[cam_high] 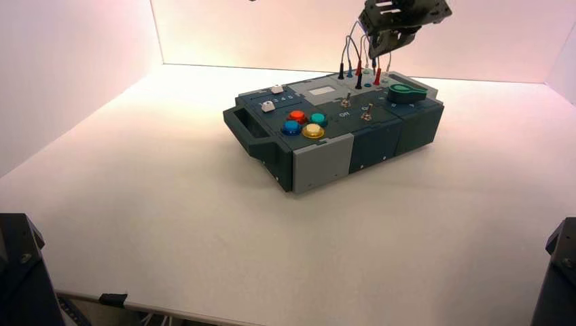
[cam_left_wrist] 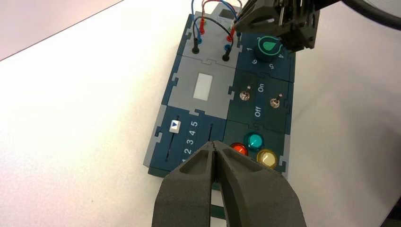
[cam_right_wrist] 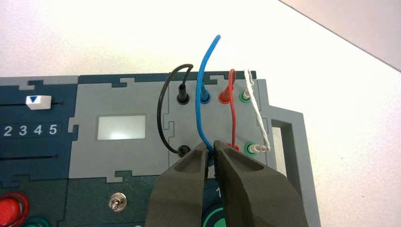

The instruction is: Insert the blue wire.

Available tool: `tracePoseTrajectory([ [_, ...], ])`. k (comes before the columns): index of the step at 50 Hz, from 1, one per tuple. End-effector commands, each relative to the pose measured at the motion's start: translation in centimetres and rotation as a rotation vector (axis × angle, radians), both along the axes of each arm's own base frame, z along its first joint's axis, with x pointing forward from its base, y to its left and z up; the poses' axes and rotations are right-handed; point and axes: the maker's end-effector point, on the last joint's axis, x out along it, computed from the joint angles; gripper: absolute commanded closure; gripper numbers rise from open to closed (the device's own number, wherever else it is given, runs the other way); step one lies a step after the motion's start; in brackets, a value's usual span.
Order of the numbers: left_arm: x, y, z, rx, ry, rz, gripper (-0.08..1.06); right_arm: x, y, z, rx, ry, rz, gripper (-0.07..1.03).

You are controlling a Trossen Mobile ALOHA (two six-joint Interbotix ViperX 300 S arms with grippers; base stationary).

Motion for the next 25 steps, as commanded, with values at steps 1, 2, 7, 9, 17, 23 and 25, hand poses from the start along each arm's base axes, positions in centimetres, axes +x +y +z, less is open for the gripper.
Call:
tracePoseTrajectory([
  [1,0.46,-0.20,1.25,-0.019,-0.029,0.007,1.01,0.75,0.23,0.92,0.015,-0.041,-0.011,0.99],
  [2,0.42,-0.17,1.25,-0.019,-0.030,0.006,1.01,0.80,0.24,0.91,0.015,-0.041,-0.011,0.99],
  [7,0.41,-0.17,1.31,-0.019,-0.031,0.006,1.01,0.90,0.37,0.84,0.016,-0.045,-0.011,0.98],
  [9,0.37,-0.22,1.31,-0.019,-0.032,0.004,1.01,0.91,0.35,0.70,0.015,-0.045,-0.012,0.99],
  [17,0.36,-0.15,1.31,-0.019,-0.032,0.005,1.01,0.98,0.31,0.51,0.025,-0.065,-0.030,0.98],
  [23,0.28,-0.22,1.39,-0.018,-0.033,-0.001,1.01,1.02,0.46,0.44,0.031,-0.072,-0.036,0.98],
  [25,0.26,-0.18,1.37,-0.018,-0.030,-0.001,1.01,1.00,0.53,0.31,0.030,-0.069,-0.034,0.98],
])
